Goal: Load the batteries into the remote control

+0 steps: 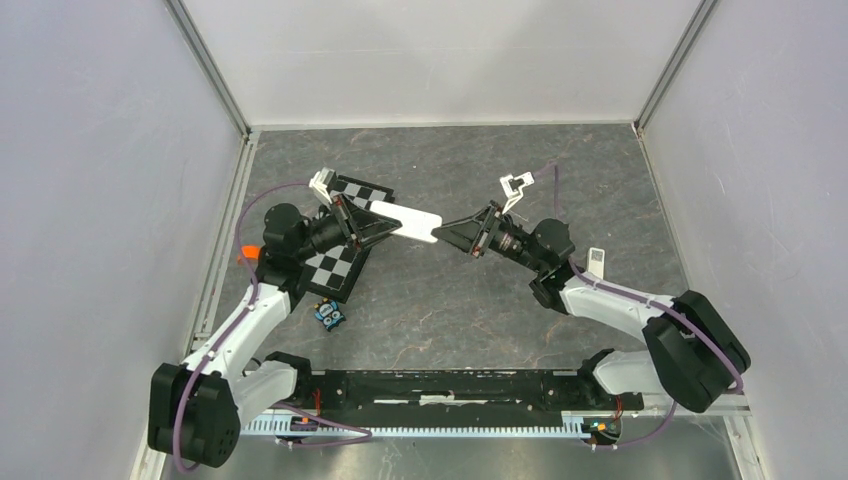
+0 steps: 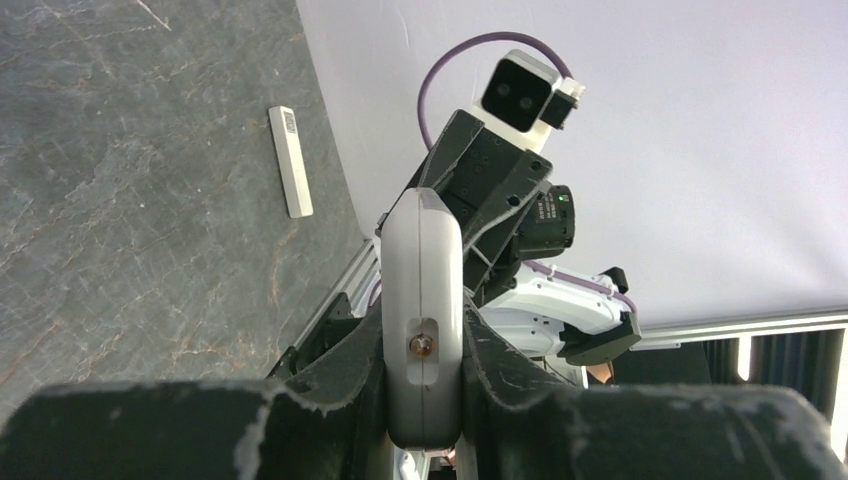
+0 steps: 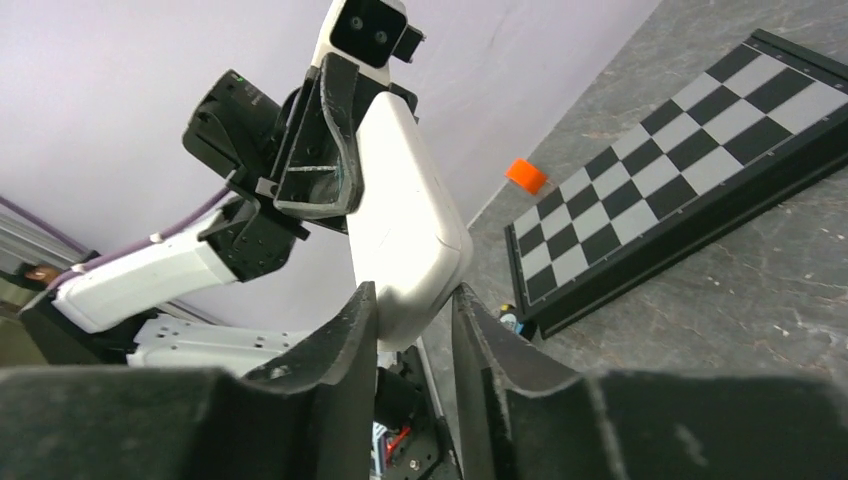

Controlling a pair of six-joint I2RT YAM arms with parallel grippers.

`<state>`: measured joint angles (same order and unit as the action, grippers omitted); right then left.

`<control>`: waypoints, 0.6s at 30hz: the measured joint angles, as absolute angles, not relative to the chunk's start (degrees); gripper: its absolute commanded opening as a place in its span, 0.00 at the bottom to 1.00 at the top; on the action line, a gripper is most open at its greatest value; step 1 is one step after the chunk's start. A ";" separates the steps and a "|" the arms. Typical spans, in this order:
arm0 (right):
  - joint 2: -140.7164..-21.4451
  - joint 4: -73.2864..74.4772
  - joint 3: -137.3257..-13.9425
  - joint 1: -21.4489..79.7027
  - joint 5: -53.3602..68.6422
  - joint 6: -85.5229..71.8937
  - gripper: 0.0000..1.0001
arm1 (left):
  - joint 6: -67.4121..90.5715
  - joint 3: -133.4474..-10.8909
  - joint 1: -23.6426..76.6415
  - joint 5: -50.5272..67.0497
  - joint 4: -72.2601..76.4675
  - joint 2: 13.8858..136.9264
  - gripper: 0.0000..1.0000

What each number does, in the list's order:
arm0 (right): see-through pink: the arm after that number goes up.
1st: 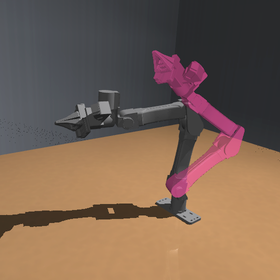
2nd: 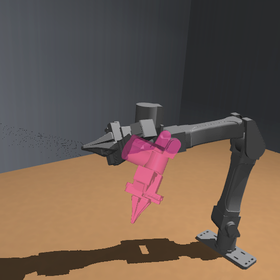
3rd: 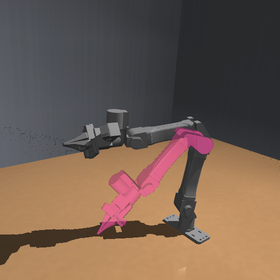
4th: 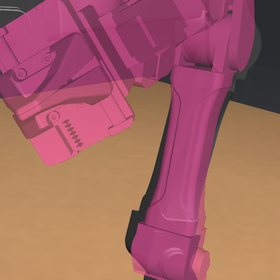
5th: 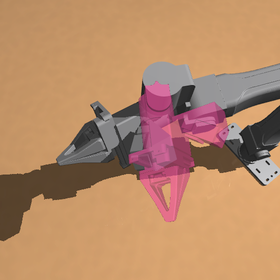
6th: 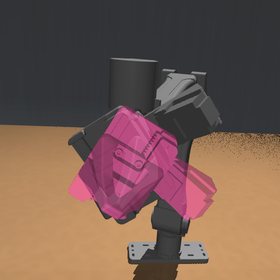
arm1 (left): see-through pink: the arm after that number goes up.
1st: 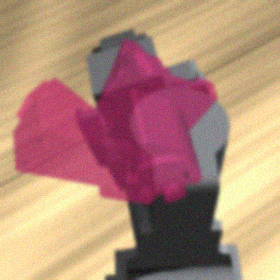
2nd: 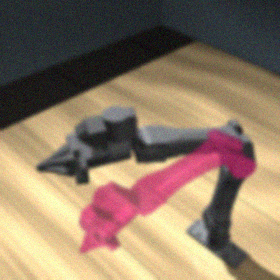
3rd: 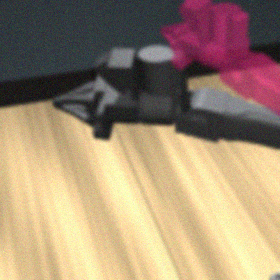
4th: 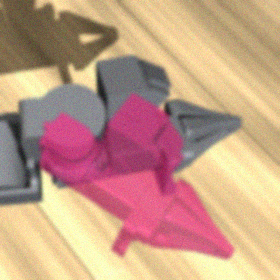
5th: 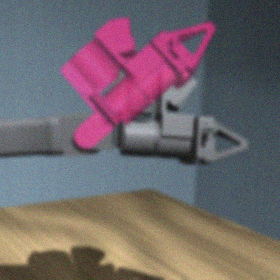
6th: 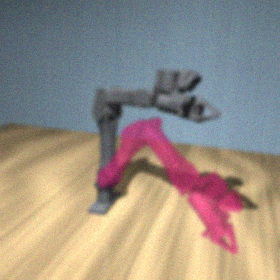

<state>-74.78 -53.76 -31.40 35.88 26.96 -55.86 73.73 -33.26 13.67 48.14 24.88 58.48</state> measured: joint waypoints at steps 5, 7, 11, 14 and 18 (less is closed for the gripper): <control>-77.10 -59.37 -31.42 35.81 27.20 -60.25 0.26 | 74.11 -33.21 13.47 47.92 28.53 58.48 0.02; -78.32 -60.97 -31.73 35.86 27.31 -61.08 0.26 | 73.93 -33.06 13.72 47.31 29.12 58.48 0.02; -80.73 -62.06 -32.97 35.75 27.09 -61.69 0.26 | 71.31 -33.04 14.44 44.80 29.12 58.48 0.02; -81.67 -60.64 -33.98 35.59 26.63 -60.90 0.27 | 67.53 -33.06 15.44 42.37 28.49 58.43 0.02; -82.06 -55.44 -35.62 35.55 25.02 -58.57 0.28 | 61.78 -34.37 17.17 38.89 24.82 58.74 0.02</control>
